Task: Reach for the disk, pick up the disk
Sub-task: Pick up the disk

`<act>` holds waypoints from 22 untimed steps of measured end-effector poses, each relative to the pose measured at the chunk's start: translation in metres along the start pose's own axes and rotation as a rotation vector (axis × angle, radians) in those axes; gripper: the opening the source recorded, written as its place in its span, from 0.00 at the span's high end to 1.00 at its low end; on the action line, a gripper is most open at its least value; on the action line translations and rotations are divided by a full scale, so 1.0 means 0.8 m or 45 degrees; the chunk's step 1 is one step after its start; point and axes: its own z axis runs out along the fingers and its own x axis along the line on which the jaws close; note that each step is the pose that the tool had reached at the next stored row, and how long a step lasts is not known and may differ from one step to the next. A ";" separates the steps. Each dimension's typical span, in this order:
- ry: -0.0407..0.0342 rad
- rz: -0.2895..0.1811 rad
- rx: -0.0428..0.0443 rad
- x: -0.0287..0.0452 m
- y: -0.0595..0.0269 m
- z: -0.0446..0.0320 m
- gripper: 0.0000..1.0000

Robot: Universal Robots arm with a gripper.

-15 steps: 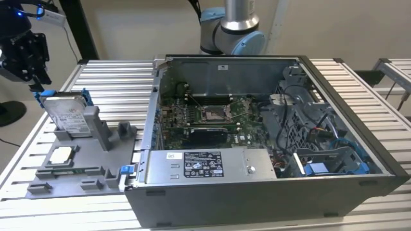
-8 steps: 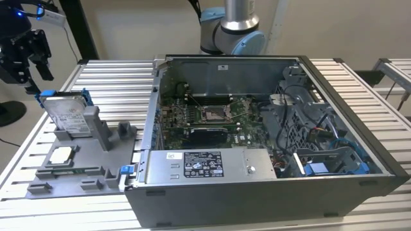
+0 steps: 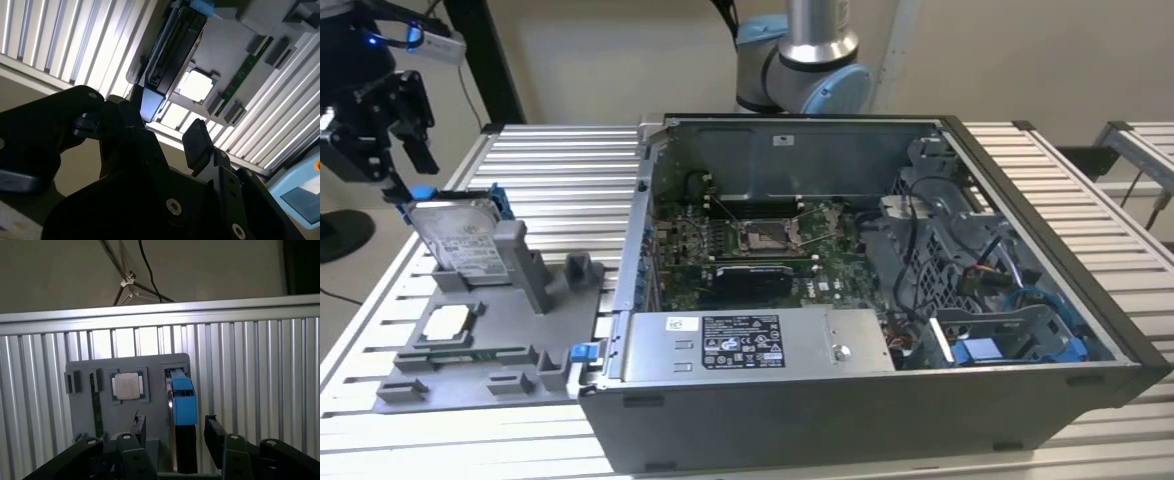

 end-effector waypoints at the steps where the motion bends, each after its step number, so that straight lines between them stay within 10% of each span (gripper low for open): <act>1: 0.0002 0.000 0.000 -0.0001 -0.001 0.0024 0.00; 22: 0.0010 -0.037 0.001 -0.0055 -0.002 0.0500 0.00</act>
